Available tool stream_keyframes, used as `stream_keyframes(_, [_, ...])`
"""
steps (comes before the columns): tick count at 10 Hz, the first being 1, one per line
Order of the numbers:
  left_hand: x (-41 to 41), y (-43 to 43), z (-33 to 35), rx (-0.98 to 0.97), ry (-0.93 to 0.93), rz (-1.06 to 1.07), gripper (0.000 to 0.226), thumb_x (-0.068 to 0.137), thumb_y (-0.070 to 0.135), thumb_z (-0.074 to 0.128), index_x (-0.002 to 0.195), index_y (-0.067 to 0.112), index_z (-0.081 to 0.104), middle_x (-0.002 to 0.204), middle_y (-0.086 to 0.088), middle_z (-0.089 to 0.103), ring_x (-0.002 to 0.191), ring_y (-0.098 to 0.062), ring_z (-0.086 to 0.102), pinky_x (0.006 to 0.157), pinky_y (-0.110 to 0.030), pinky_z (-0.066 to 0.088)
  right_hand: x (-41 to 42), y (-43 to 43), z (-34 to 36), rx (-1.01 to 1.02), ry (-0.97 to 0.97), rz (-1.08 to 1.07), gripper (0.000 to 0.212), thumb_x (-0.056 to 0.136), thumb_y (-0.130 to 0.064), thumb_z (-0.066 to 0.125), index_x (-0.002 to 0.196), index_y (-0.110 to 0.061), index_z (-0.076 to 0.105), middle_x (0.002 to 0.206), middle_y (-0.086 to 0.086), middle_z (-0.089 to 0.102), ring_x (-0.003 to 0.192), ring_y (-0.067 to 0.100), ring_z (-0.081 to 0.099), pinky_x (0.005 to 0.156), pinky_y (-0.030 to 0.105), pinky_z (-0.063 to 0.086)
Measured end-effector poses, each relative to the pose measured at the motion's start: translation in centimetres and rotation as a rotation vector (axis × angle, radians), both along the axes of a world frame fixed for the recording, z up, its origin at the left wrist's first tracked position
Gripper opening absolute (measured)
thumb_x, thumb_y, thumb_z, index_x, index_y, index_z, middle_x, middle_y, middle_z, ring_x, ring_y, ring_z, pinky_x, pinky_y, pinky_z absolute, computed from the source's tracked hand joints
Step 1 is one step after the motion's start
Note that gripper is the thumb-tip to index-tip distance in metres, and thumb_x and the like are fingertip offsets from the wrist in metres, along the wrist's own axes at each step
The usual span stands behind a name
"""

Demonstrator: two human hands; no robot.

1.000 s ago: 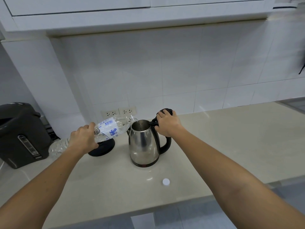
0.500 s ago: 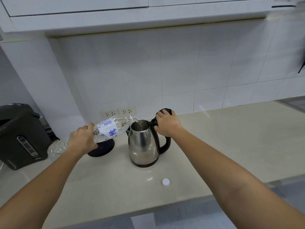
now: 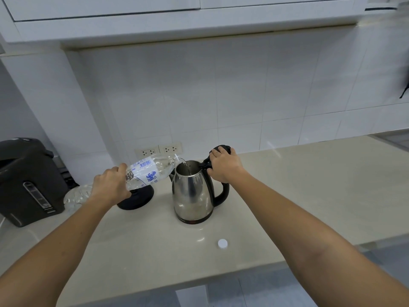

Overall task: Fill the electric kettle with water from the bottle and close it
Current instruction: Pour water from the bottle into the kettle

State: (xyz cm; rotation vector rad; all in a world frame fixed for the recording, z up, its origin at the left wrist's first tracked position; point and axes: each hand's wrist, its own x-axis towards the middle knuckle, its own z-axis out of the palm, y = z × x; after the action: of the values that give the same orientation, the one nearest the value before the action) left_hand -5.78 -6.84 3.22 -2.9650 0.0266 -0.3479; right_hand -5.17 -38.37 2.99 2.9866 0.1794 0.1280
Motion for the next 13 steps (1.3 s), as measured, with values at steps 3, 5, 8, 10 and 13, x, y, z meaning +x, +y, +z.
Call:
stream_keyframes(3, [0.08, 0.2, 0.04, -0.007, -0.008, -0.007, 0.063, 0.069, 0.024, 0.073, 0.124, 0.011, 0.044, 0.106, -0.006, 0.062, 0.096, -0.027, 0.059, 0.071, -0.033, 0.042, -0.16, 0.0, 0.11, -0.009, 0.0, 0.001, 0.061, 0.098, -0.041, 0.03, 0.149, -0.008, 0.028, 0.158, 0.003, 0.026, 0.148, 0.022, 0.013, 0.118, 0.05, 0.013])
stream_keyframes(5, [0.06, 0.31, 0.08, -0.013, -0.004, -0.005, 0.064, 0.068, 0.024, 0.073, 0.125, 0.011, 0.044, 0.108, -0.008, 0.062, 0.098, -0.028, 0.059, 0.076, -0.037, 0.047, -0.1, 0.01, 0.03, -0.003, -0.003, 0.001, 0.061, 0.098, -0.041, 0.03, 0.149, -0.008, 0.029, 0.158, 0.004, 0.027, 0.148, 0.022, 0.014, 0.118, 0.05, 0.013])
stream_keyframes(8, [0.06, 0.35, 0.2, -0.014, -0.006, -0.009, 0.063, 0.068, 0.023, 0.073, 0.123, 0.01, 0.045, 0.107, -0.008, 0.063, 0.097, -0.028, 0.06, 0.075, -0.037, 0.046, -0.21, 0.0, 0.22, -0.003, 0.008, -0.001, 0.061, 0.098, -0.041, 0.03, 0.149, -0.008, 0.029, 0.158, 0.003, 0.027, 0.148, 0.022, 0.014, 0.118, 0.049, 0.013])
stream_keyframes(10, [0.15, 0.46, 0.19, -0.004, -0.005, -0.011, 0.065, 0.067, 0.024, 0.074, 0.124, 0.011, 0.045, 0.105, -0.007, 0.063, 0.094, -0.028, 0.06, 0.074, -0.036, 0.046, -0.24, -0.02, 0.2, -0.005, 0.006, 0.001, 0.061, 0.097, -0.041, 0.03, 0.149, -0.008, 0.029, 0.158, 0.004, 0.026, 0.148, 0.022, 0.013, 0.117, 0.049, 0.013])
stream_keyframes(13, [-0.14, 0.6, 0.14, 0.004, -0.015, -0.016, 0.062, 0.066, 0.023, 0.074, 0.121, 0.01, 0.047, 0.103, -0.008, 0.063, 0.093, -0.028, 0.06, 0.07, -0.034, 0.042, -0.2, 0.0, 0.13, -0.015, 0.004, 0.004, 0.061, 0.097, -0.041, 0.03, 0.148, -0.008, 0.03, 0.157, 0.003, 0.028, 0.148, 0.022, 0.015, 0.117, 0.049, 0.015])
